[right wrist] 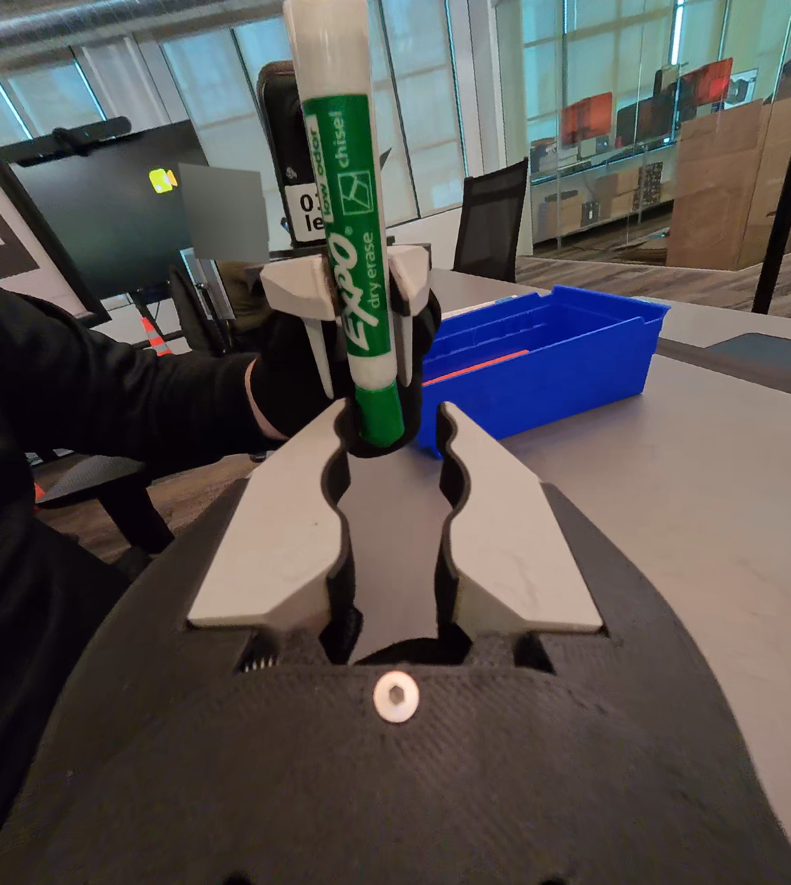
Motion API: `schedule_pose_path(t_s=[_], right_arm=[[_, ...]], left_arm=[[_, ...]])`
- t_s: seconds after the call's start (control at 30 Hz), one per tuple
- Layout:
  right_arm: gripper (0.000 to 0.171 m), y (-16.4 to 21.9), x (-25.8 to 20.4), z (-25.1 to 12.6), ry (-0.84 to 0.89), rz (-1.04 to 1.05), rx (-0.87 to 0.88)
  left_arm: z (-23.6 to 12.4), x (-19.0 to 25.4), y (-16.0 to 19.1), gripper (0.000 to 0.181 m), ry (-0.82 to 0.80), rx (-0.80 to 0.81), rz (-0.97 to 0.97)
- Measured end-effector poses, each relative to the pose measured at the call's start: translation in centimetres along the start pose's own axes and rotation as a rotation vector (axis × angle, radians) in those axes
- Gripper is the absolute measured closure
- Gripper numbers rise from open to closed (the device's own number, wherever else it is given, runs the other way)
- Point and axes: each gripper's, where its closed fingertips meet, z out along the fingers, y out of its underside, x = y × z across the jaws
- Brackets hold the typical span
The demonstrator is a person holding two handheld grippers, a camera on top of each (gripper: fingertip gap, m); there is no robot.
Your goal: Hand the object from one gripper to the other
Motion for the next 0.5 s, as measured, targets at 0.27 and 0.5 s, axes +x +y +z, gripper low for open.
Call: schedule_pose_path(t_s=[0.27, 0.5], right_arm=[[0.155, 0.1, -0.4, 0.0, -0.003, -0.051, -0.022], [0.156, -0.6, 0.3, -0.8, -0.019, 0.087, 0.015]], left_arm=[[0.1, -0.1, 0.0, 0.165, 0.008, 0.008, -0.026], [-0.8, -1.6, -0.2, 0.141, -0.145, -0.033, 0.206]])
